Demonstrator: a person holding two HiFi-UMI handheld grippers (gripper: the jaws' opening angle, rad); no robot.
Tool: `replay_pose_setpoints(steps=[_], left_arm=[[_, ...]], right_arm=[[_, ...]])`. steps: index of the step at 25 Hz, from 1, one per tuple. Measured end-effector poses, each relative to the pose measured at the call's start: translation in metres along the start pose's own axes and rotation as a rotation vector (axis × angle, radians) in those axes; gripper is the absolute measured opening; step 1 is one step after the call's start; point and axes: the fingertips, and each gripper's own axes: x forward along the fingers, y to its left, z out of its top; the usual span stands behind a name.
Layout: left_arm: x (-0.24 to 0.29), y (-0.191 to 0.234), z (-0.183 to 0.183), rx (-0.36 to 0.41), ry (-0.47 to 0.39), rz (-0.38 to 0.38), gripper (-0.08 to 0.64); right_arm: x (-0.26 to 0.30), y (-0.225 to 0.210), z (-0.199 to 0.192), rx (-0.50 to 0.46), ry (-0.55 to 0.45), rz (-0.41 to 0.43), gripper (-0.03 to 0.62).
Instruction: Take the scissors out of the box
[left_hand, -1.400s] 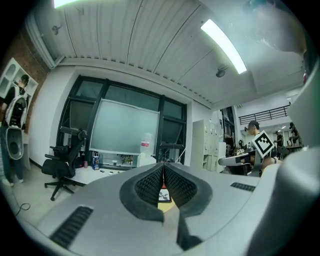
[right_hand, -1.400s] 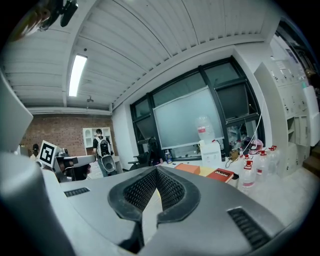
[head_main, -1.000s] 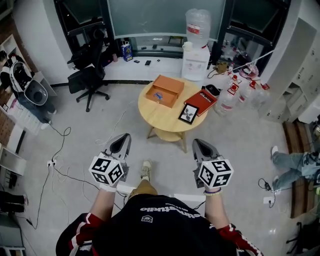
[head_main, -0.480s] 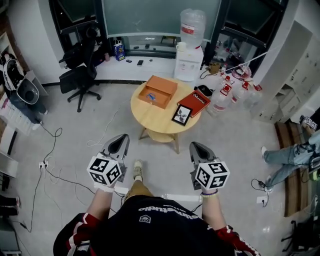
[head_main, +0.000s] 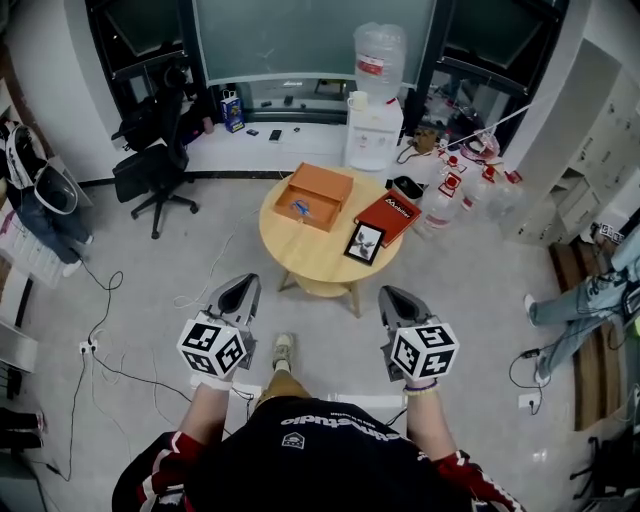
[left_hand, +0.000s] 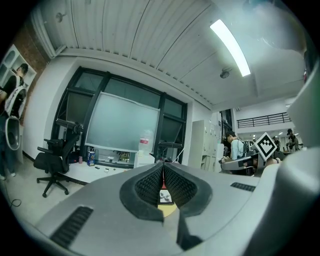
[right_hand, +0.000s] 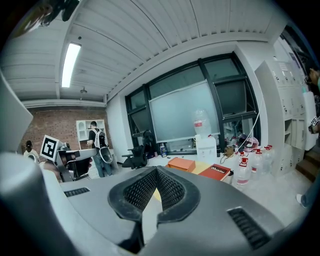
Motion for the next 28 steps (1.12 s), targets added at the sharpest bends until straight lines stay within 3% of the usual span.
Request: replay_pose_setpoints(steps=[9,15,28], left_arm=[[0.072,0.043,0.019,-0.009,0.002,-0.036,0.018],[0.114,0.091,0.040,-0.008,-0.020,-0.012,0.018],[0.179,0.193,0.053,-0.064,-0.006,0.013,0.018]], right_arm=[[0.060,-0.031,0.034,0.008,-0.003,-0.046,0.028],[0.117,-0.048,0.066,-0.038,-0.008,-0.066,0.028],[0.247,-0.045,0.111,-0.094,0.062,-0.037,0.028]])
